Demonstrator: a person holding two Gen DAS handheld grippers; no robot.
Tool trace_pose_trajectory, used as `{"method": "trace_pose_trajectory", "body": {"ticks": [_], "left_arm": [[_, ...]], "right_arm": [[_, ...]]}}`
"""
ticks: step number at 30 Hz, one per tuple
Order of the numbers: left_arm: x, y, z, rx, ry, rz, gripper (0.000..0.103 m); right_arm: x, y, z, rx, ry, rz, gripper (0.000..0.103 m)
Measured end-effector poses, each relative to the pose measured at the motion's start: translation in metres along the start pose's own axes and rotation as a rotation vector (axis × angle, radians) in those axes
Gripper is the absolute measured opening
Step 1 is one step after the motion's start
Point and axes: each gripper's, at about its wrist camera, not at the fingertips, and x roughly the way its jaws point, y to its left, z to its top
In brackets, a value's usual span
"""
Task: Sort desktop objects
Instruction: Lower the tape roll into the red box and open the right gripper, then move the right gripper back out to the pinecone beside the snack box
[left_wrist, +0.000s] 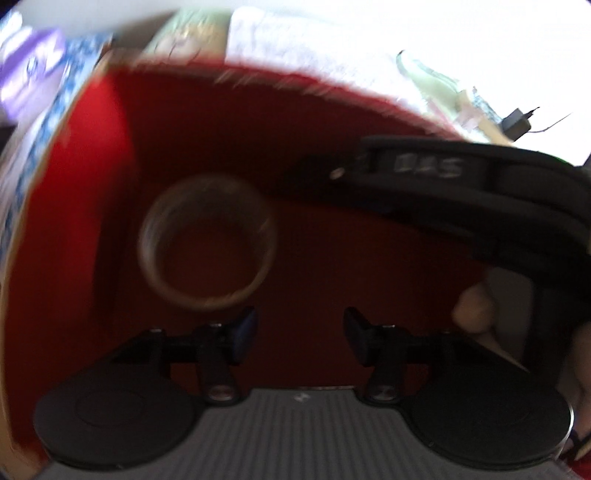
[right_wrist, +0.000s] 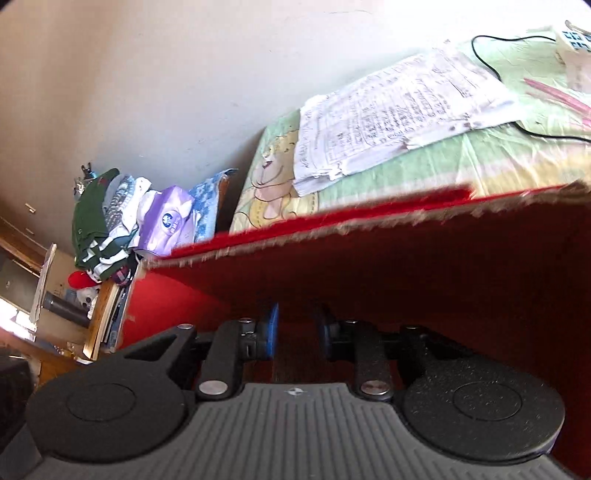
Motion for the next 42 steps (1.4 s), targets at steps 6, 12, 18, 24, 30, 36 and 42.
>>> {"method": "trace_pose_trajectory", "body": {"ticks": [6,12,18,24,30,36,42], "left_arm": [[0.006,0.003,0.016,-0.053,-0.006,0.032,0.057],[0.001,0.003,0.031,-0.109,-0.043,0.127,0.068],[0.0,-0.004,0.038,-0.032,-0.085,0.244,0.068],[-0.008,-0.007,0.017,-0.068,-0.064,0.248,0.069],[-0.04,-0.02,0.006,-0.024,-0.168,0.189,0.067],[-0.045,-0.016,-0.007,0.007,-0.216,0.207,0.06],[-0.044,0.005,-0.015,-0.034,-0.232,0.1,0.073]], "right_arm": [[0.003,0.002,0.001,-0.006,0.003,-0.011,0.026],[0.01,0.002,0.001,-0.013,0.042,0.0,0.026],[0.015,0.001,0.001,-0.02,0.103,0.025,0.026],[0.021,-0.006,0.002,-0.058,0.228,0.093,0.026],[0.008,-0.004,0.004,-0.127,0.188,0.002,0.024],[0.025,0.003,0.002,-0.193,0.261,-0.069,0.015],[0.036,0.01,0.006,-0.21,0.282,0.134,0.004]]}}
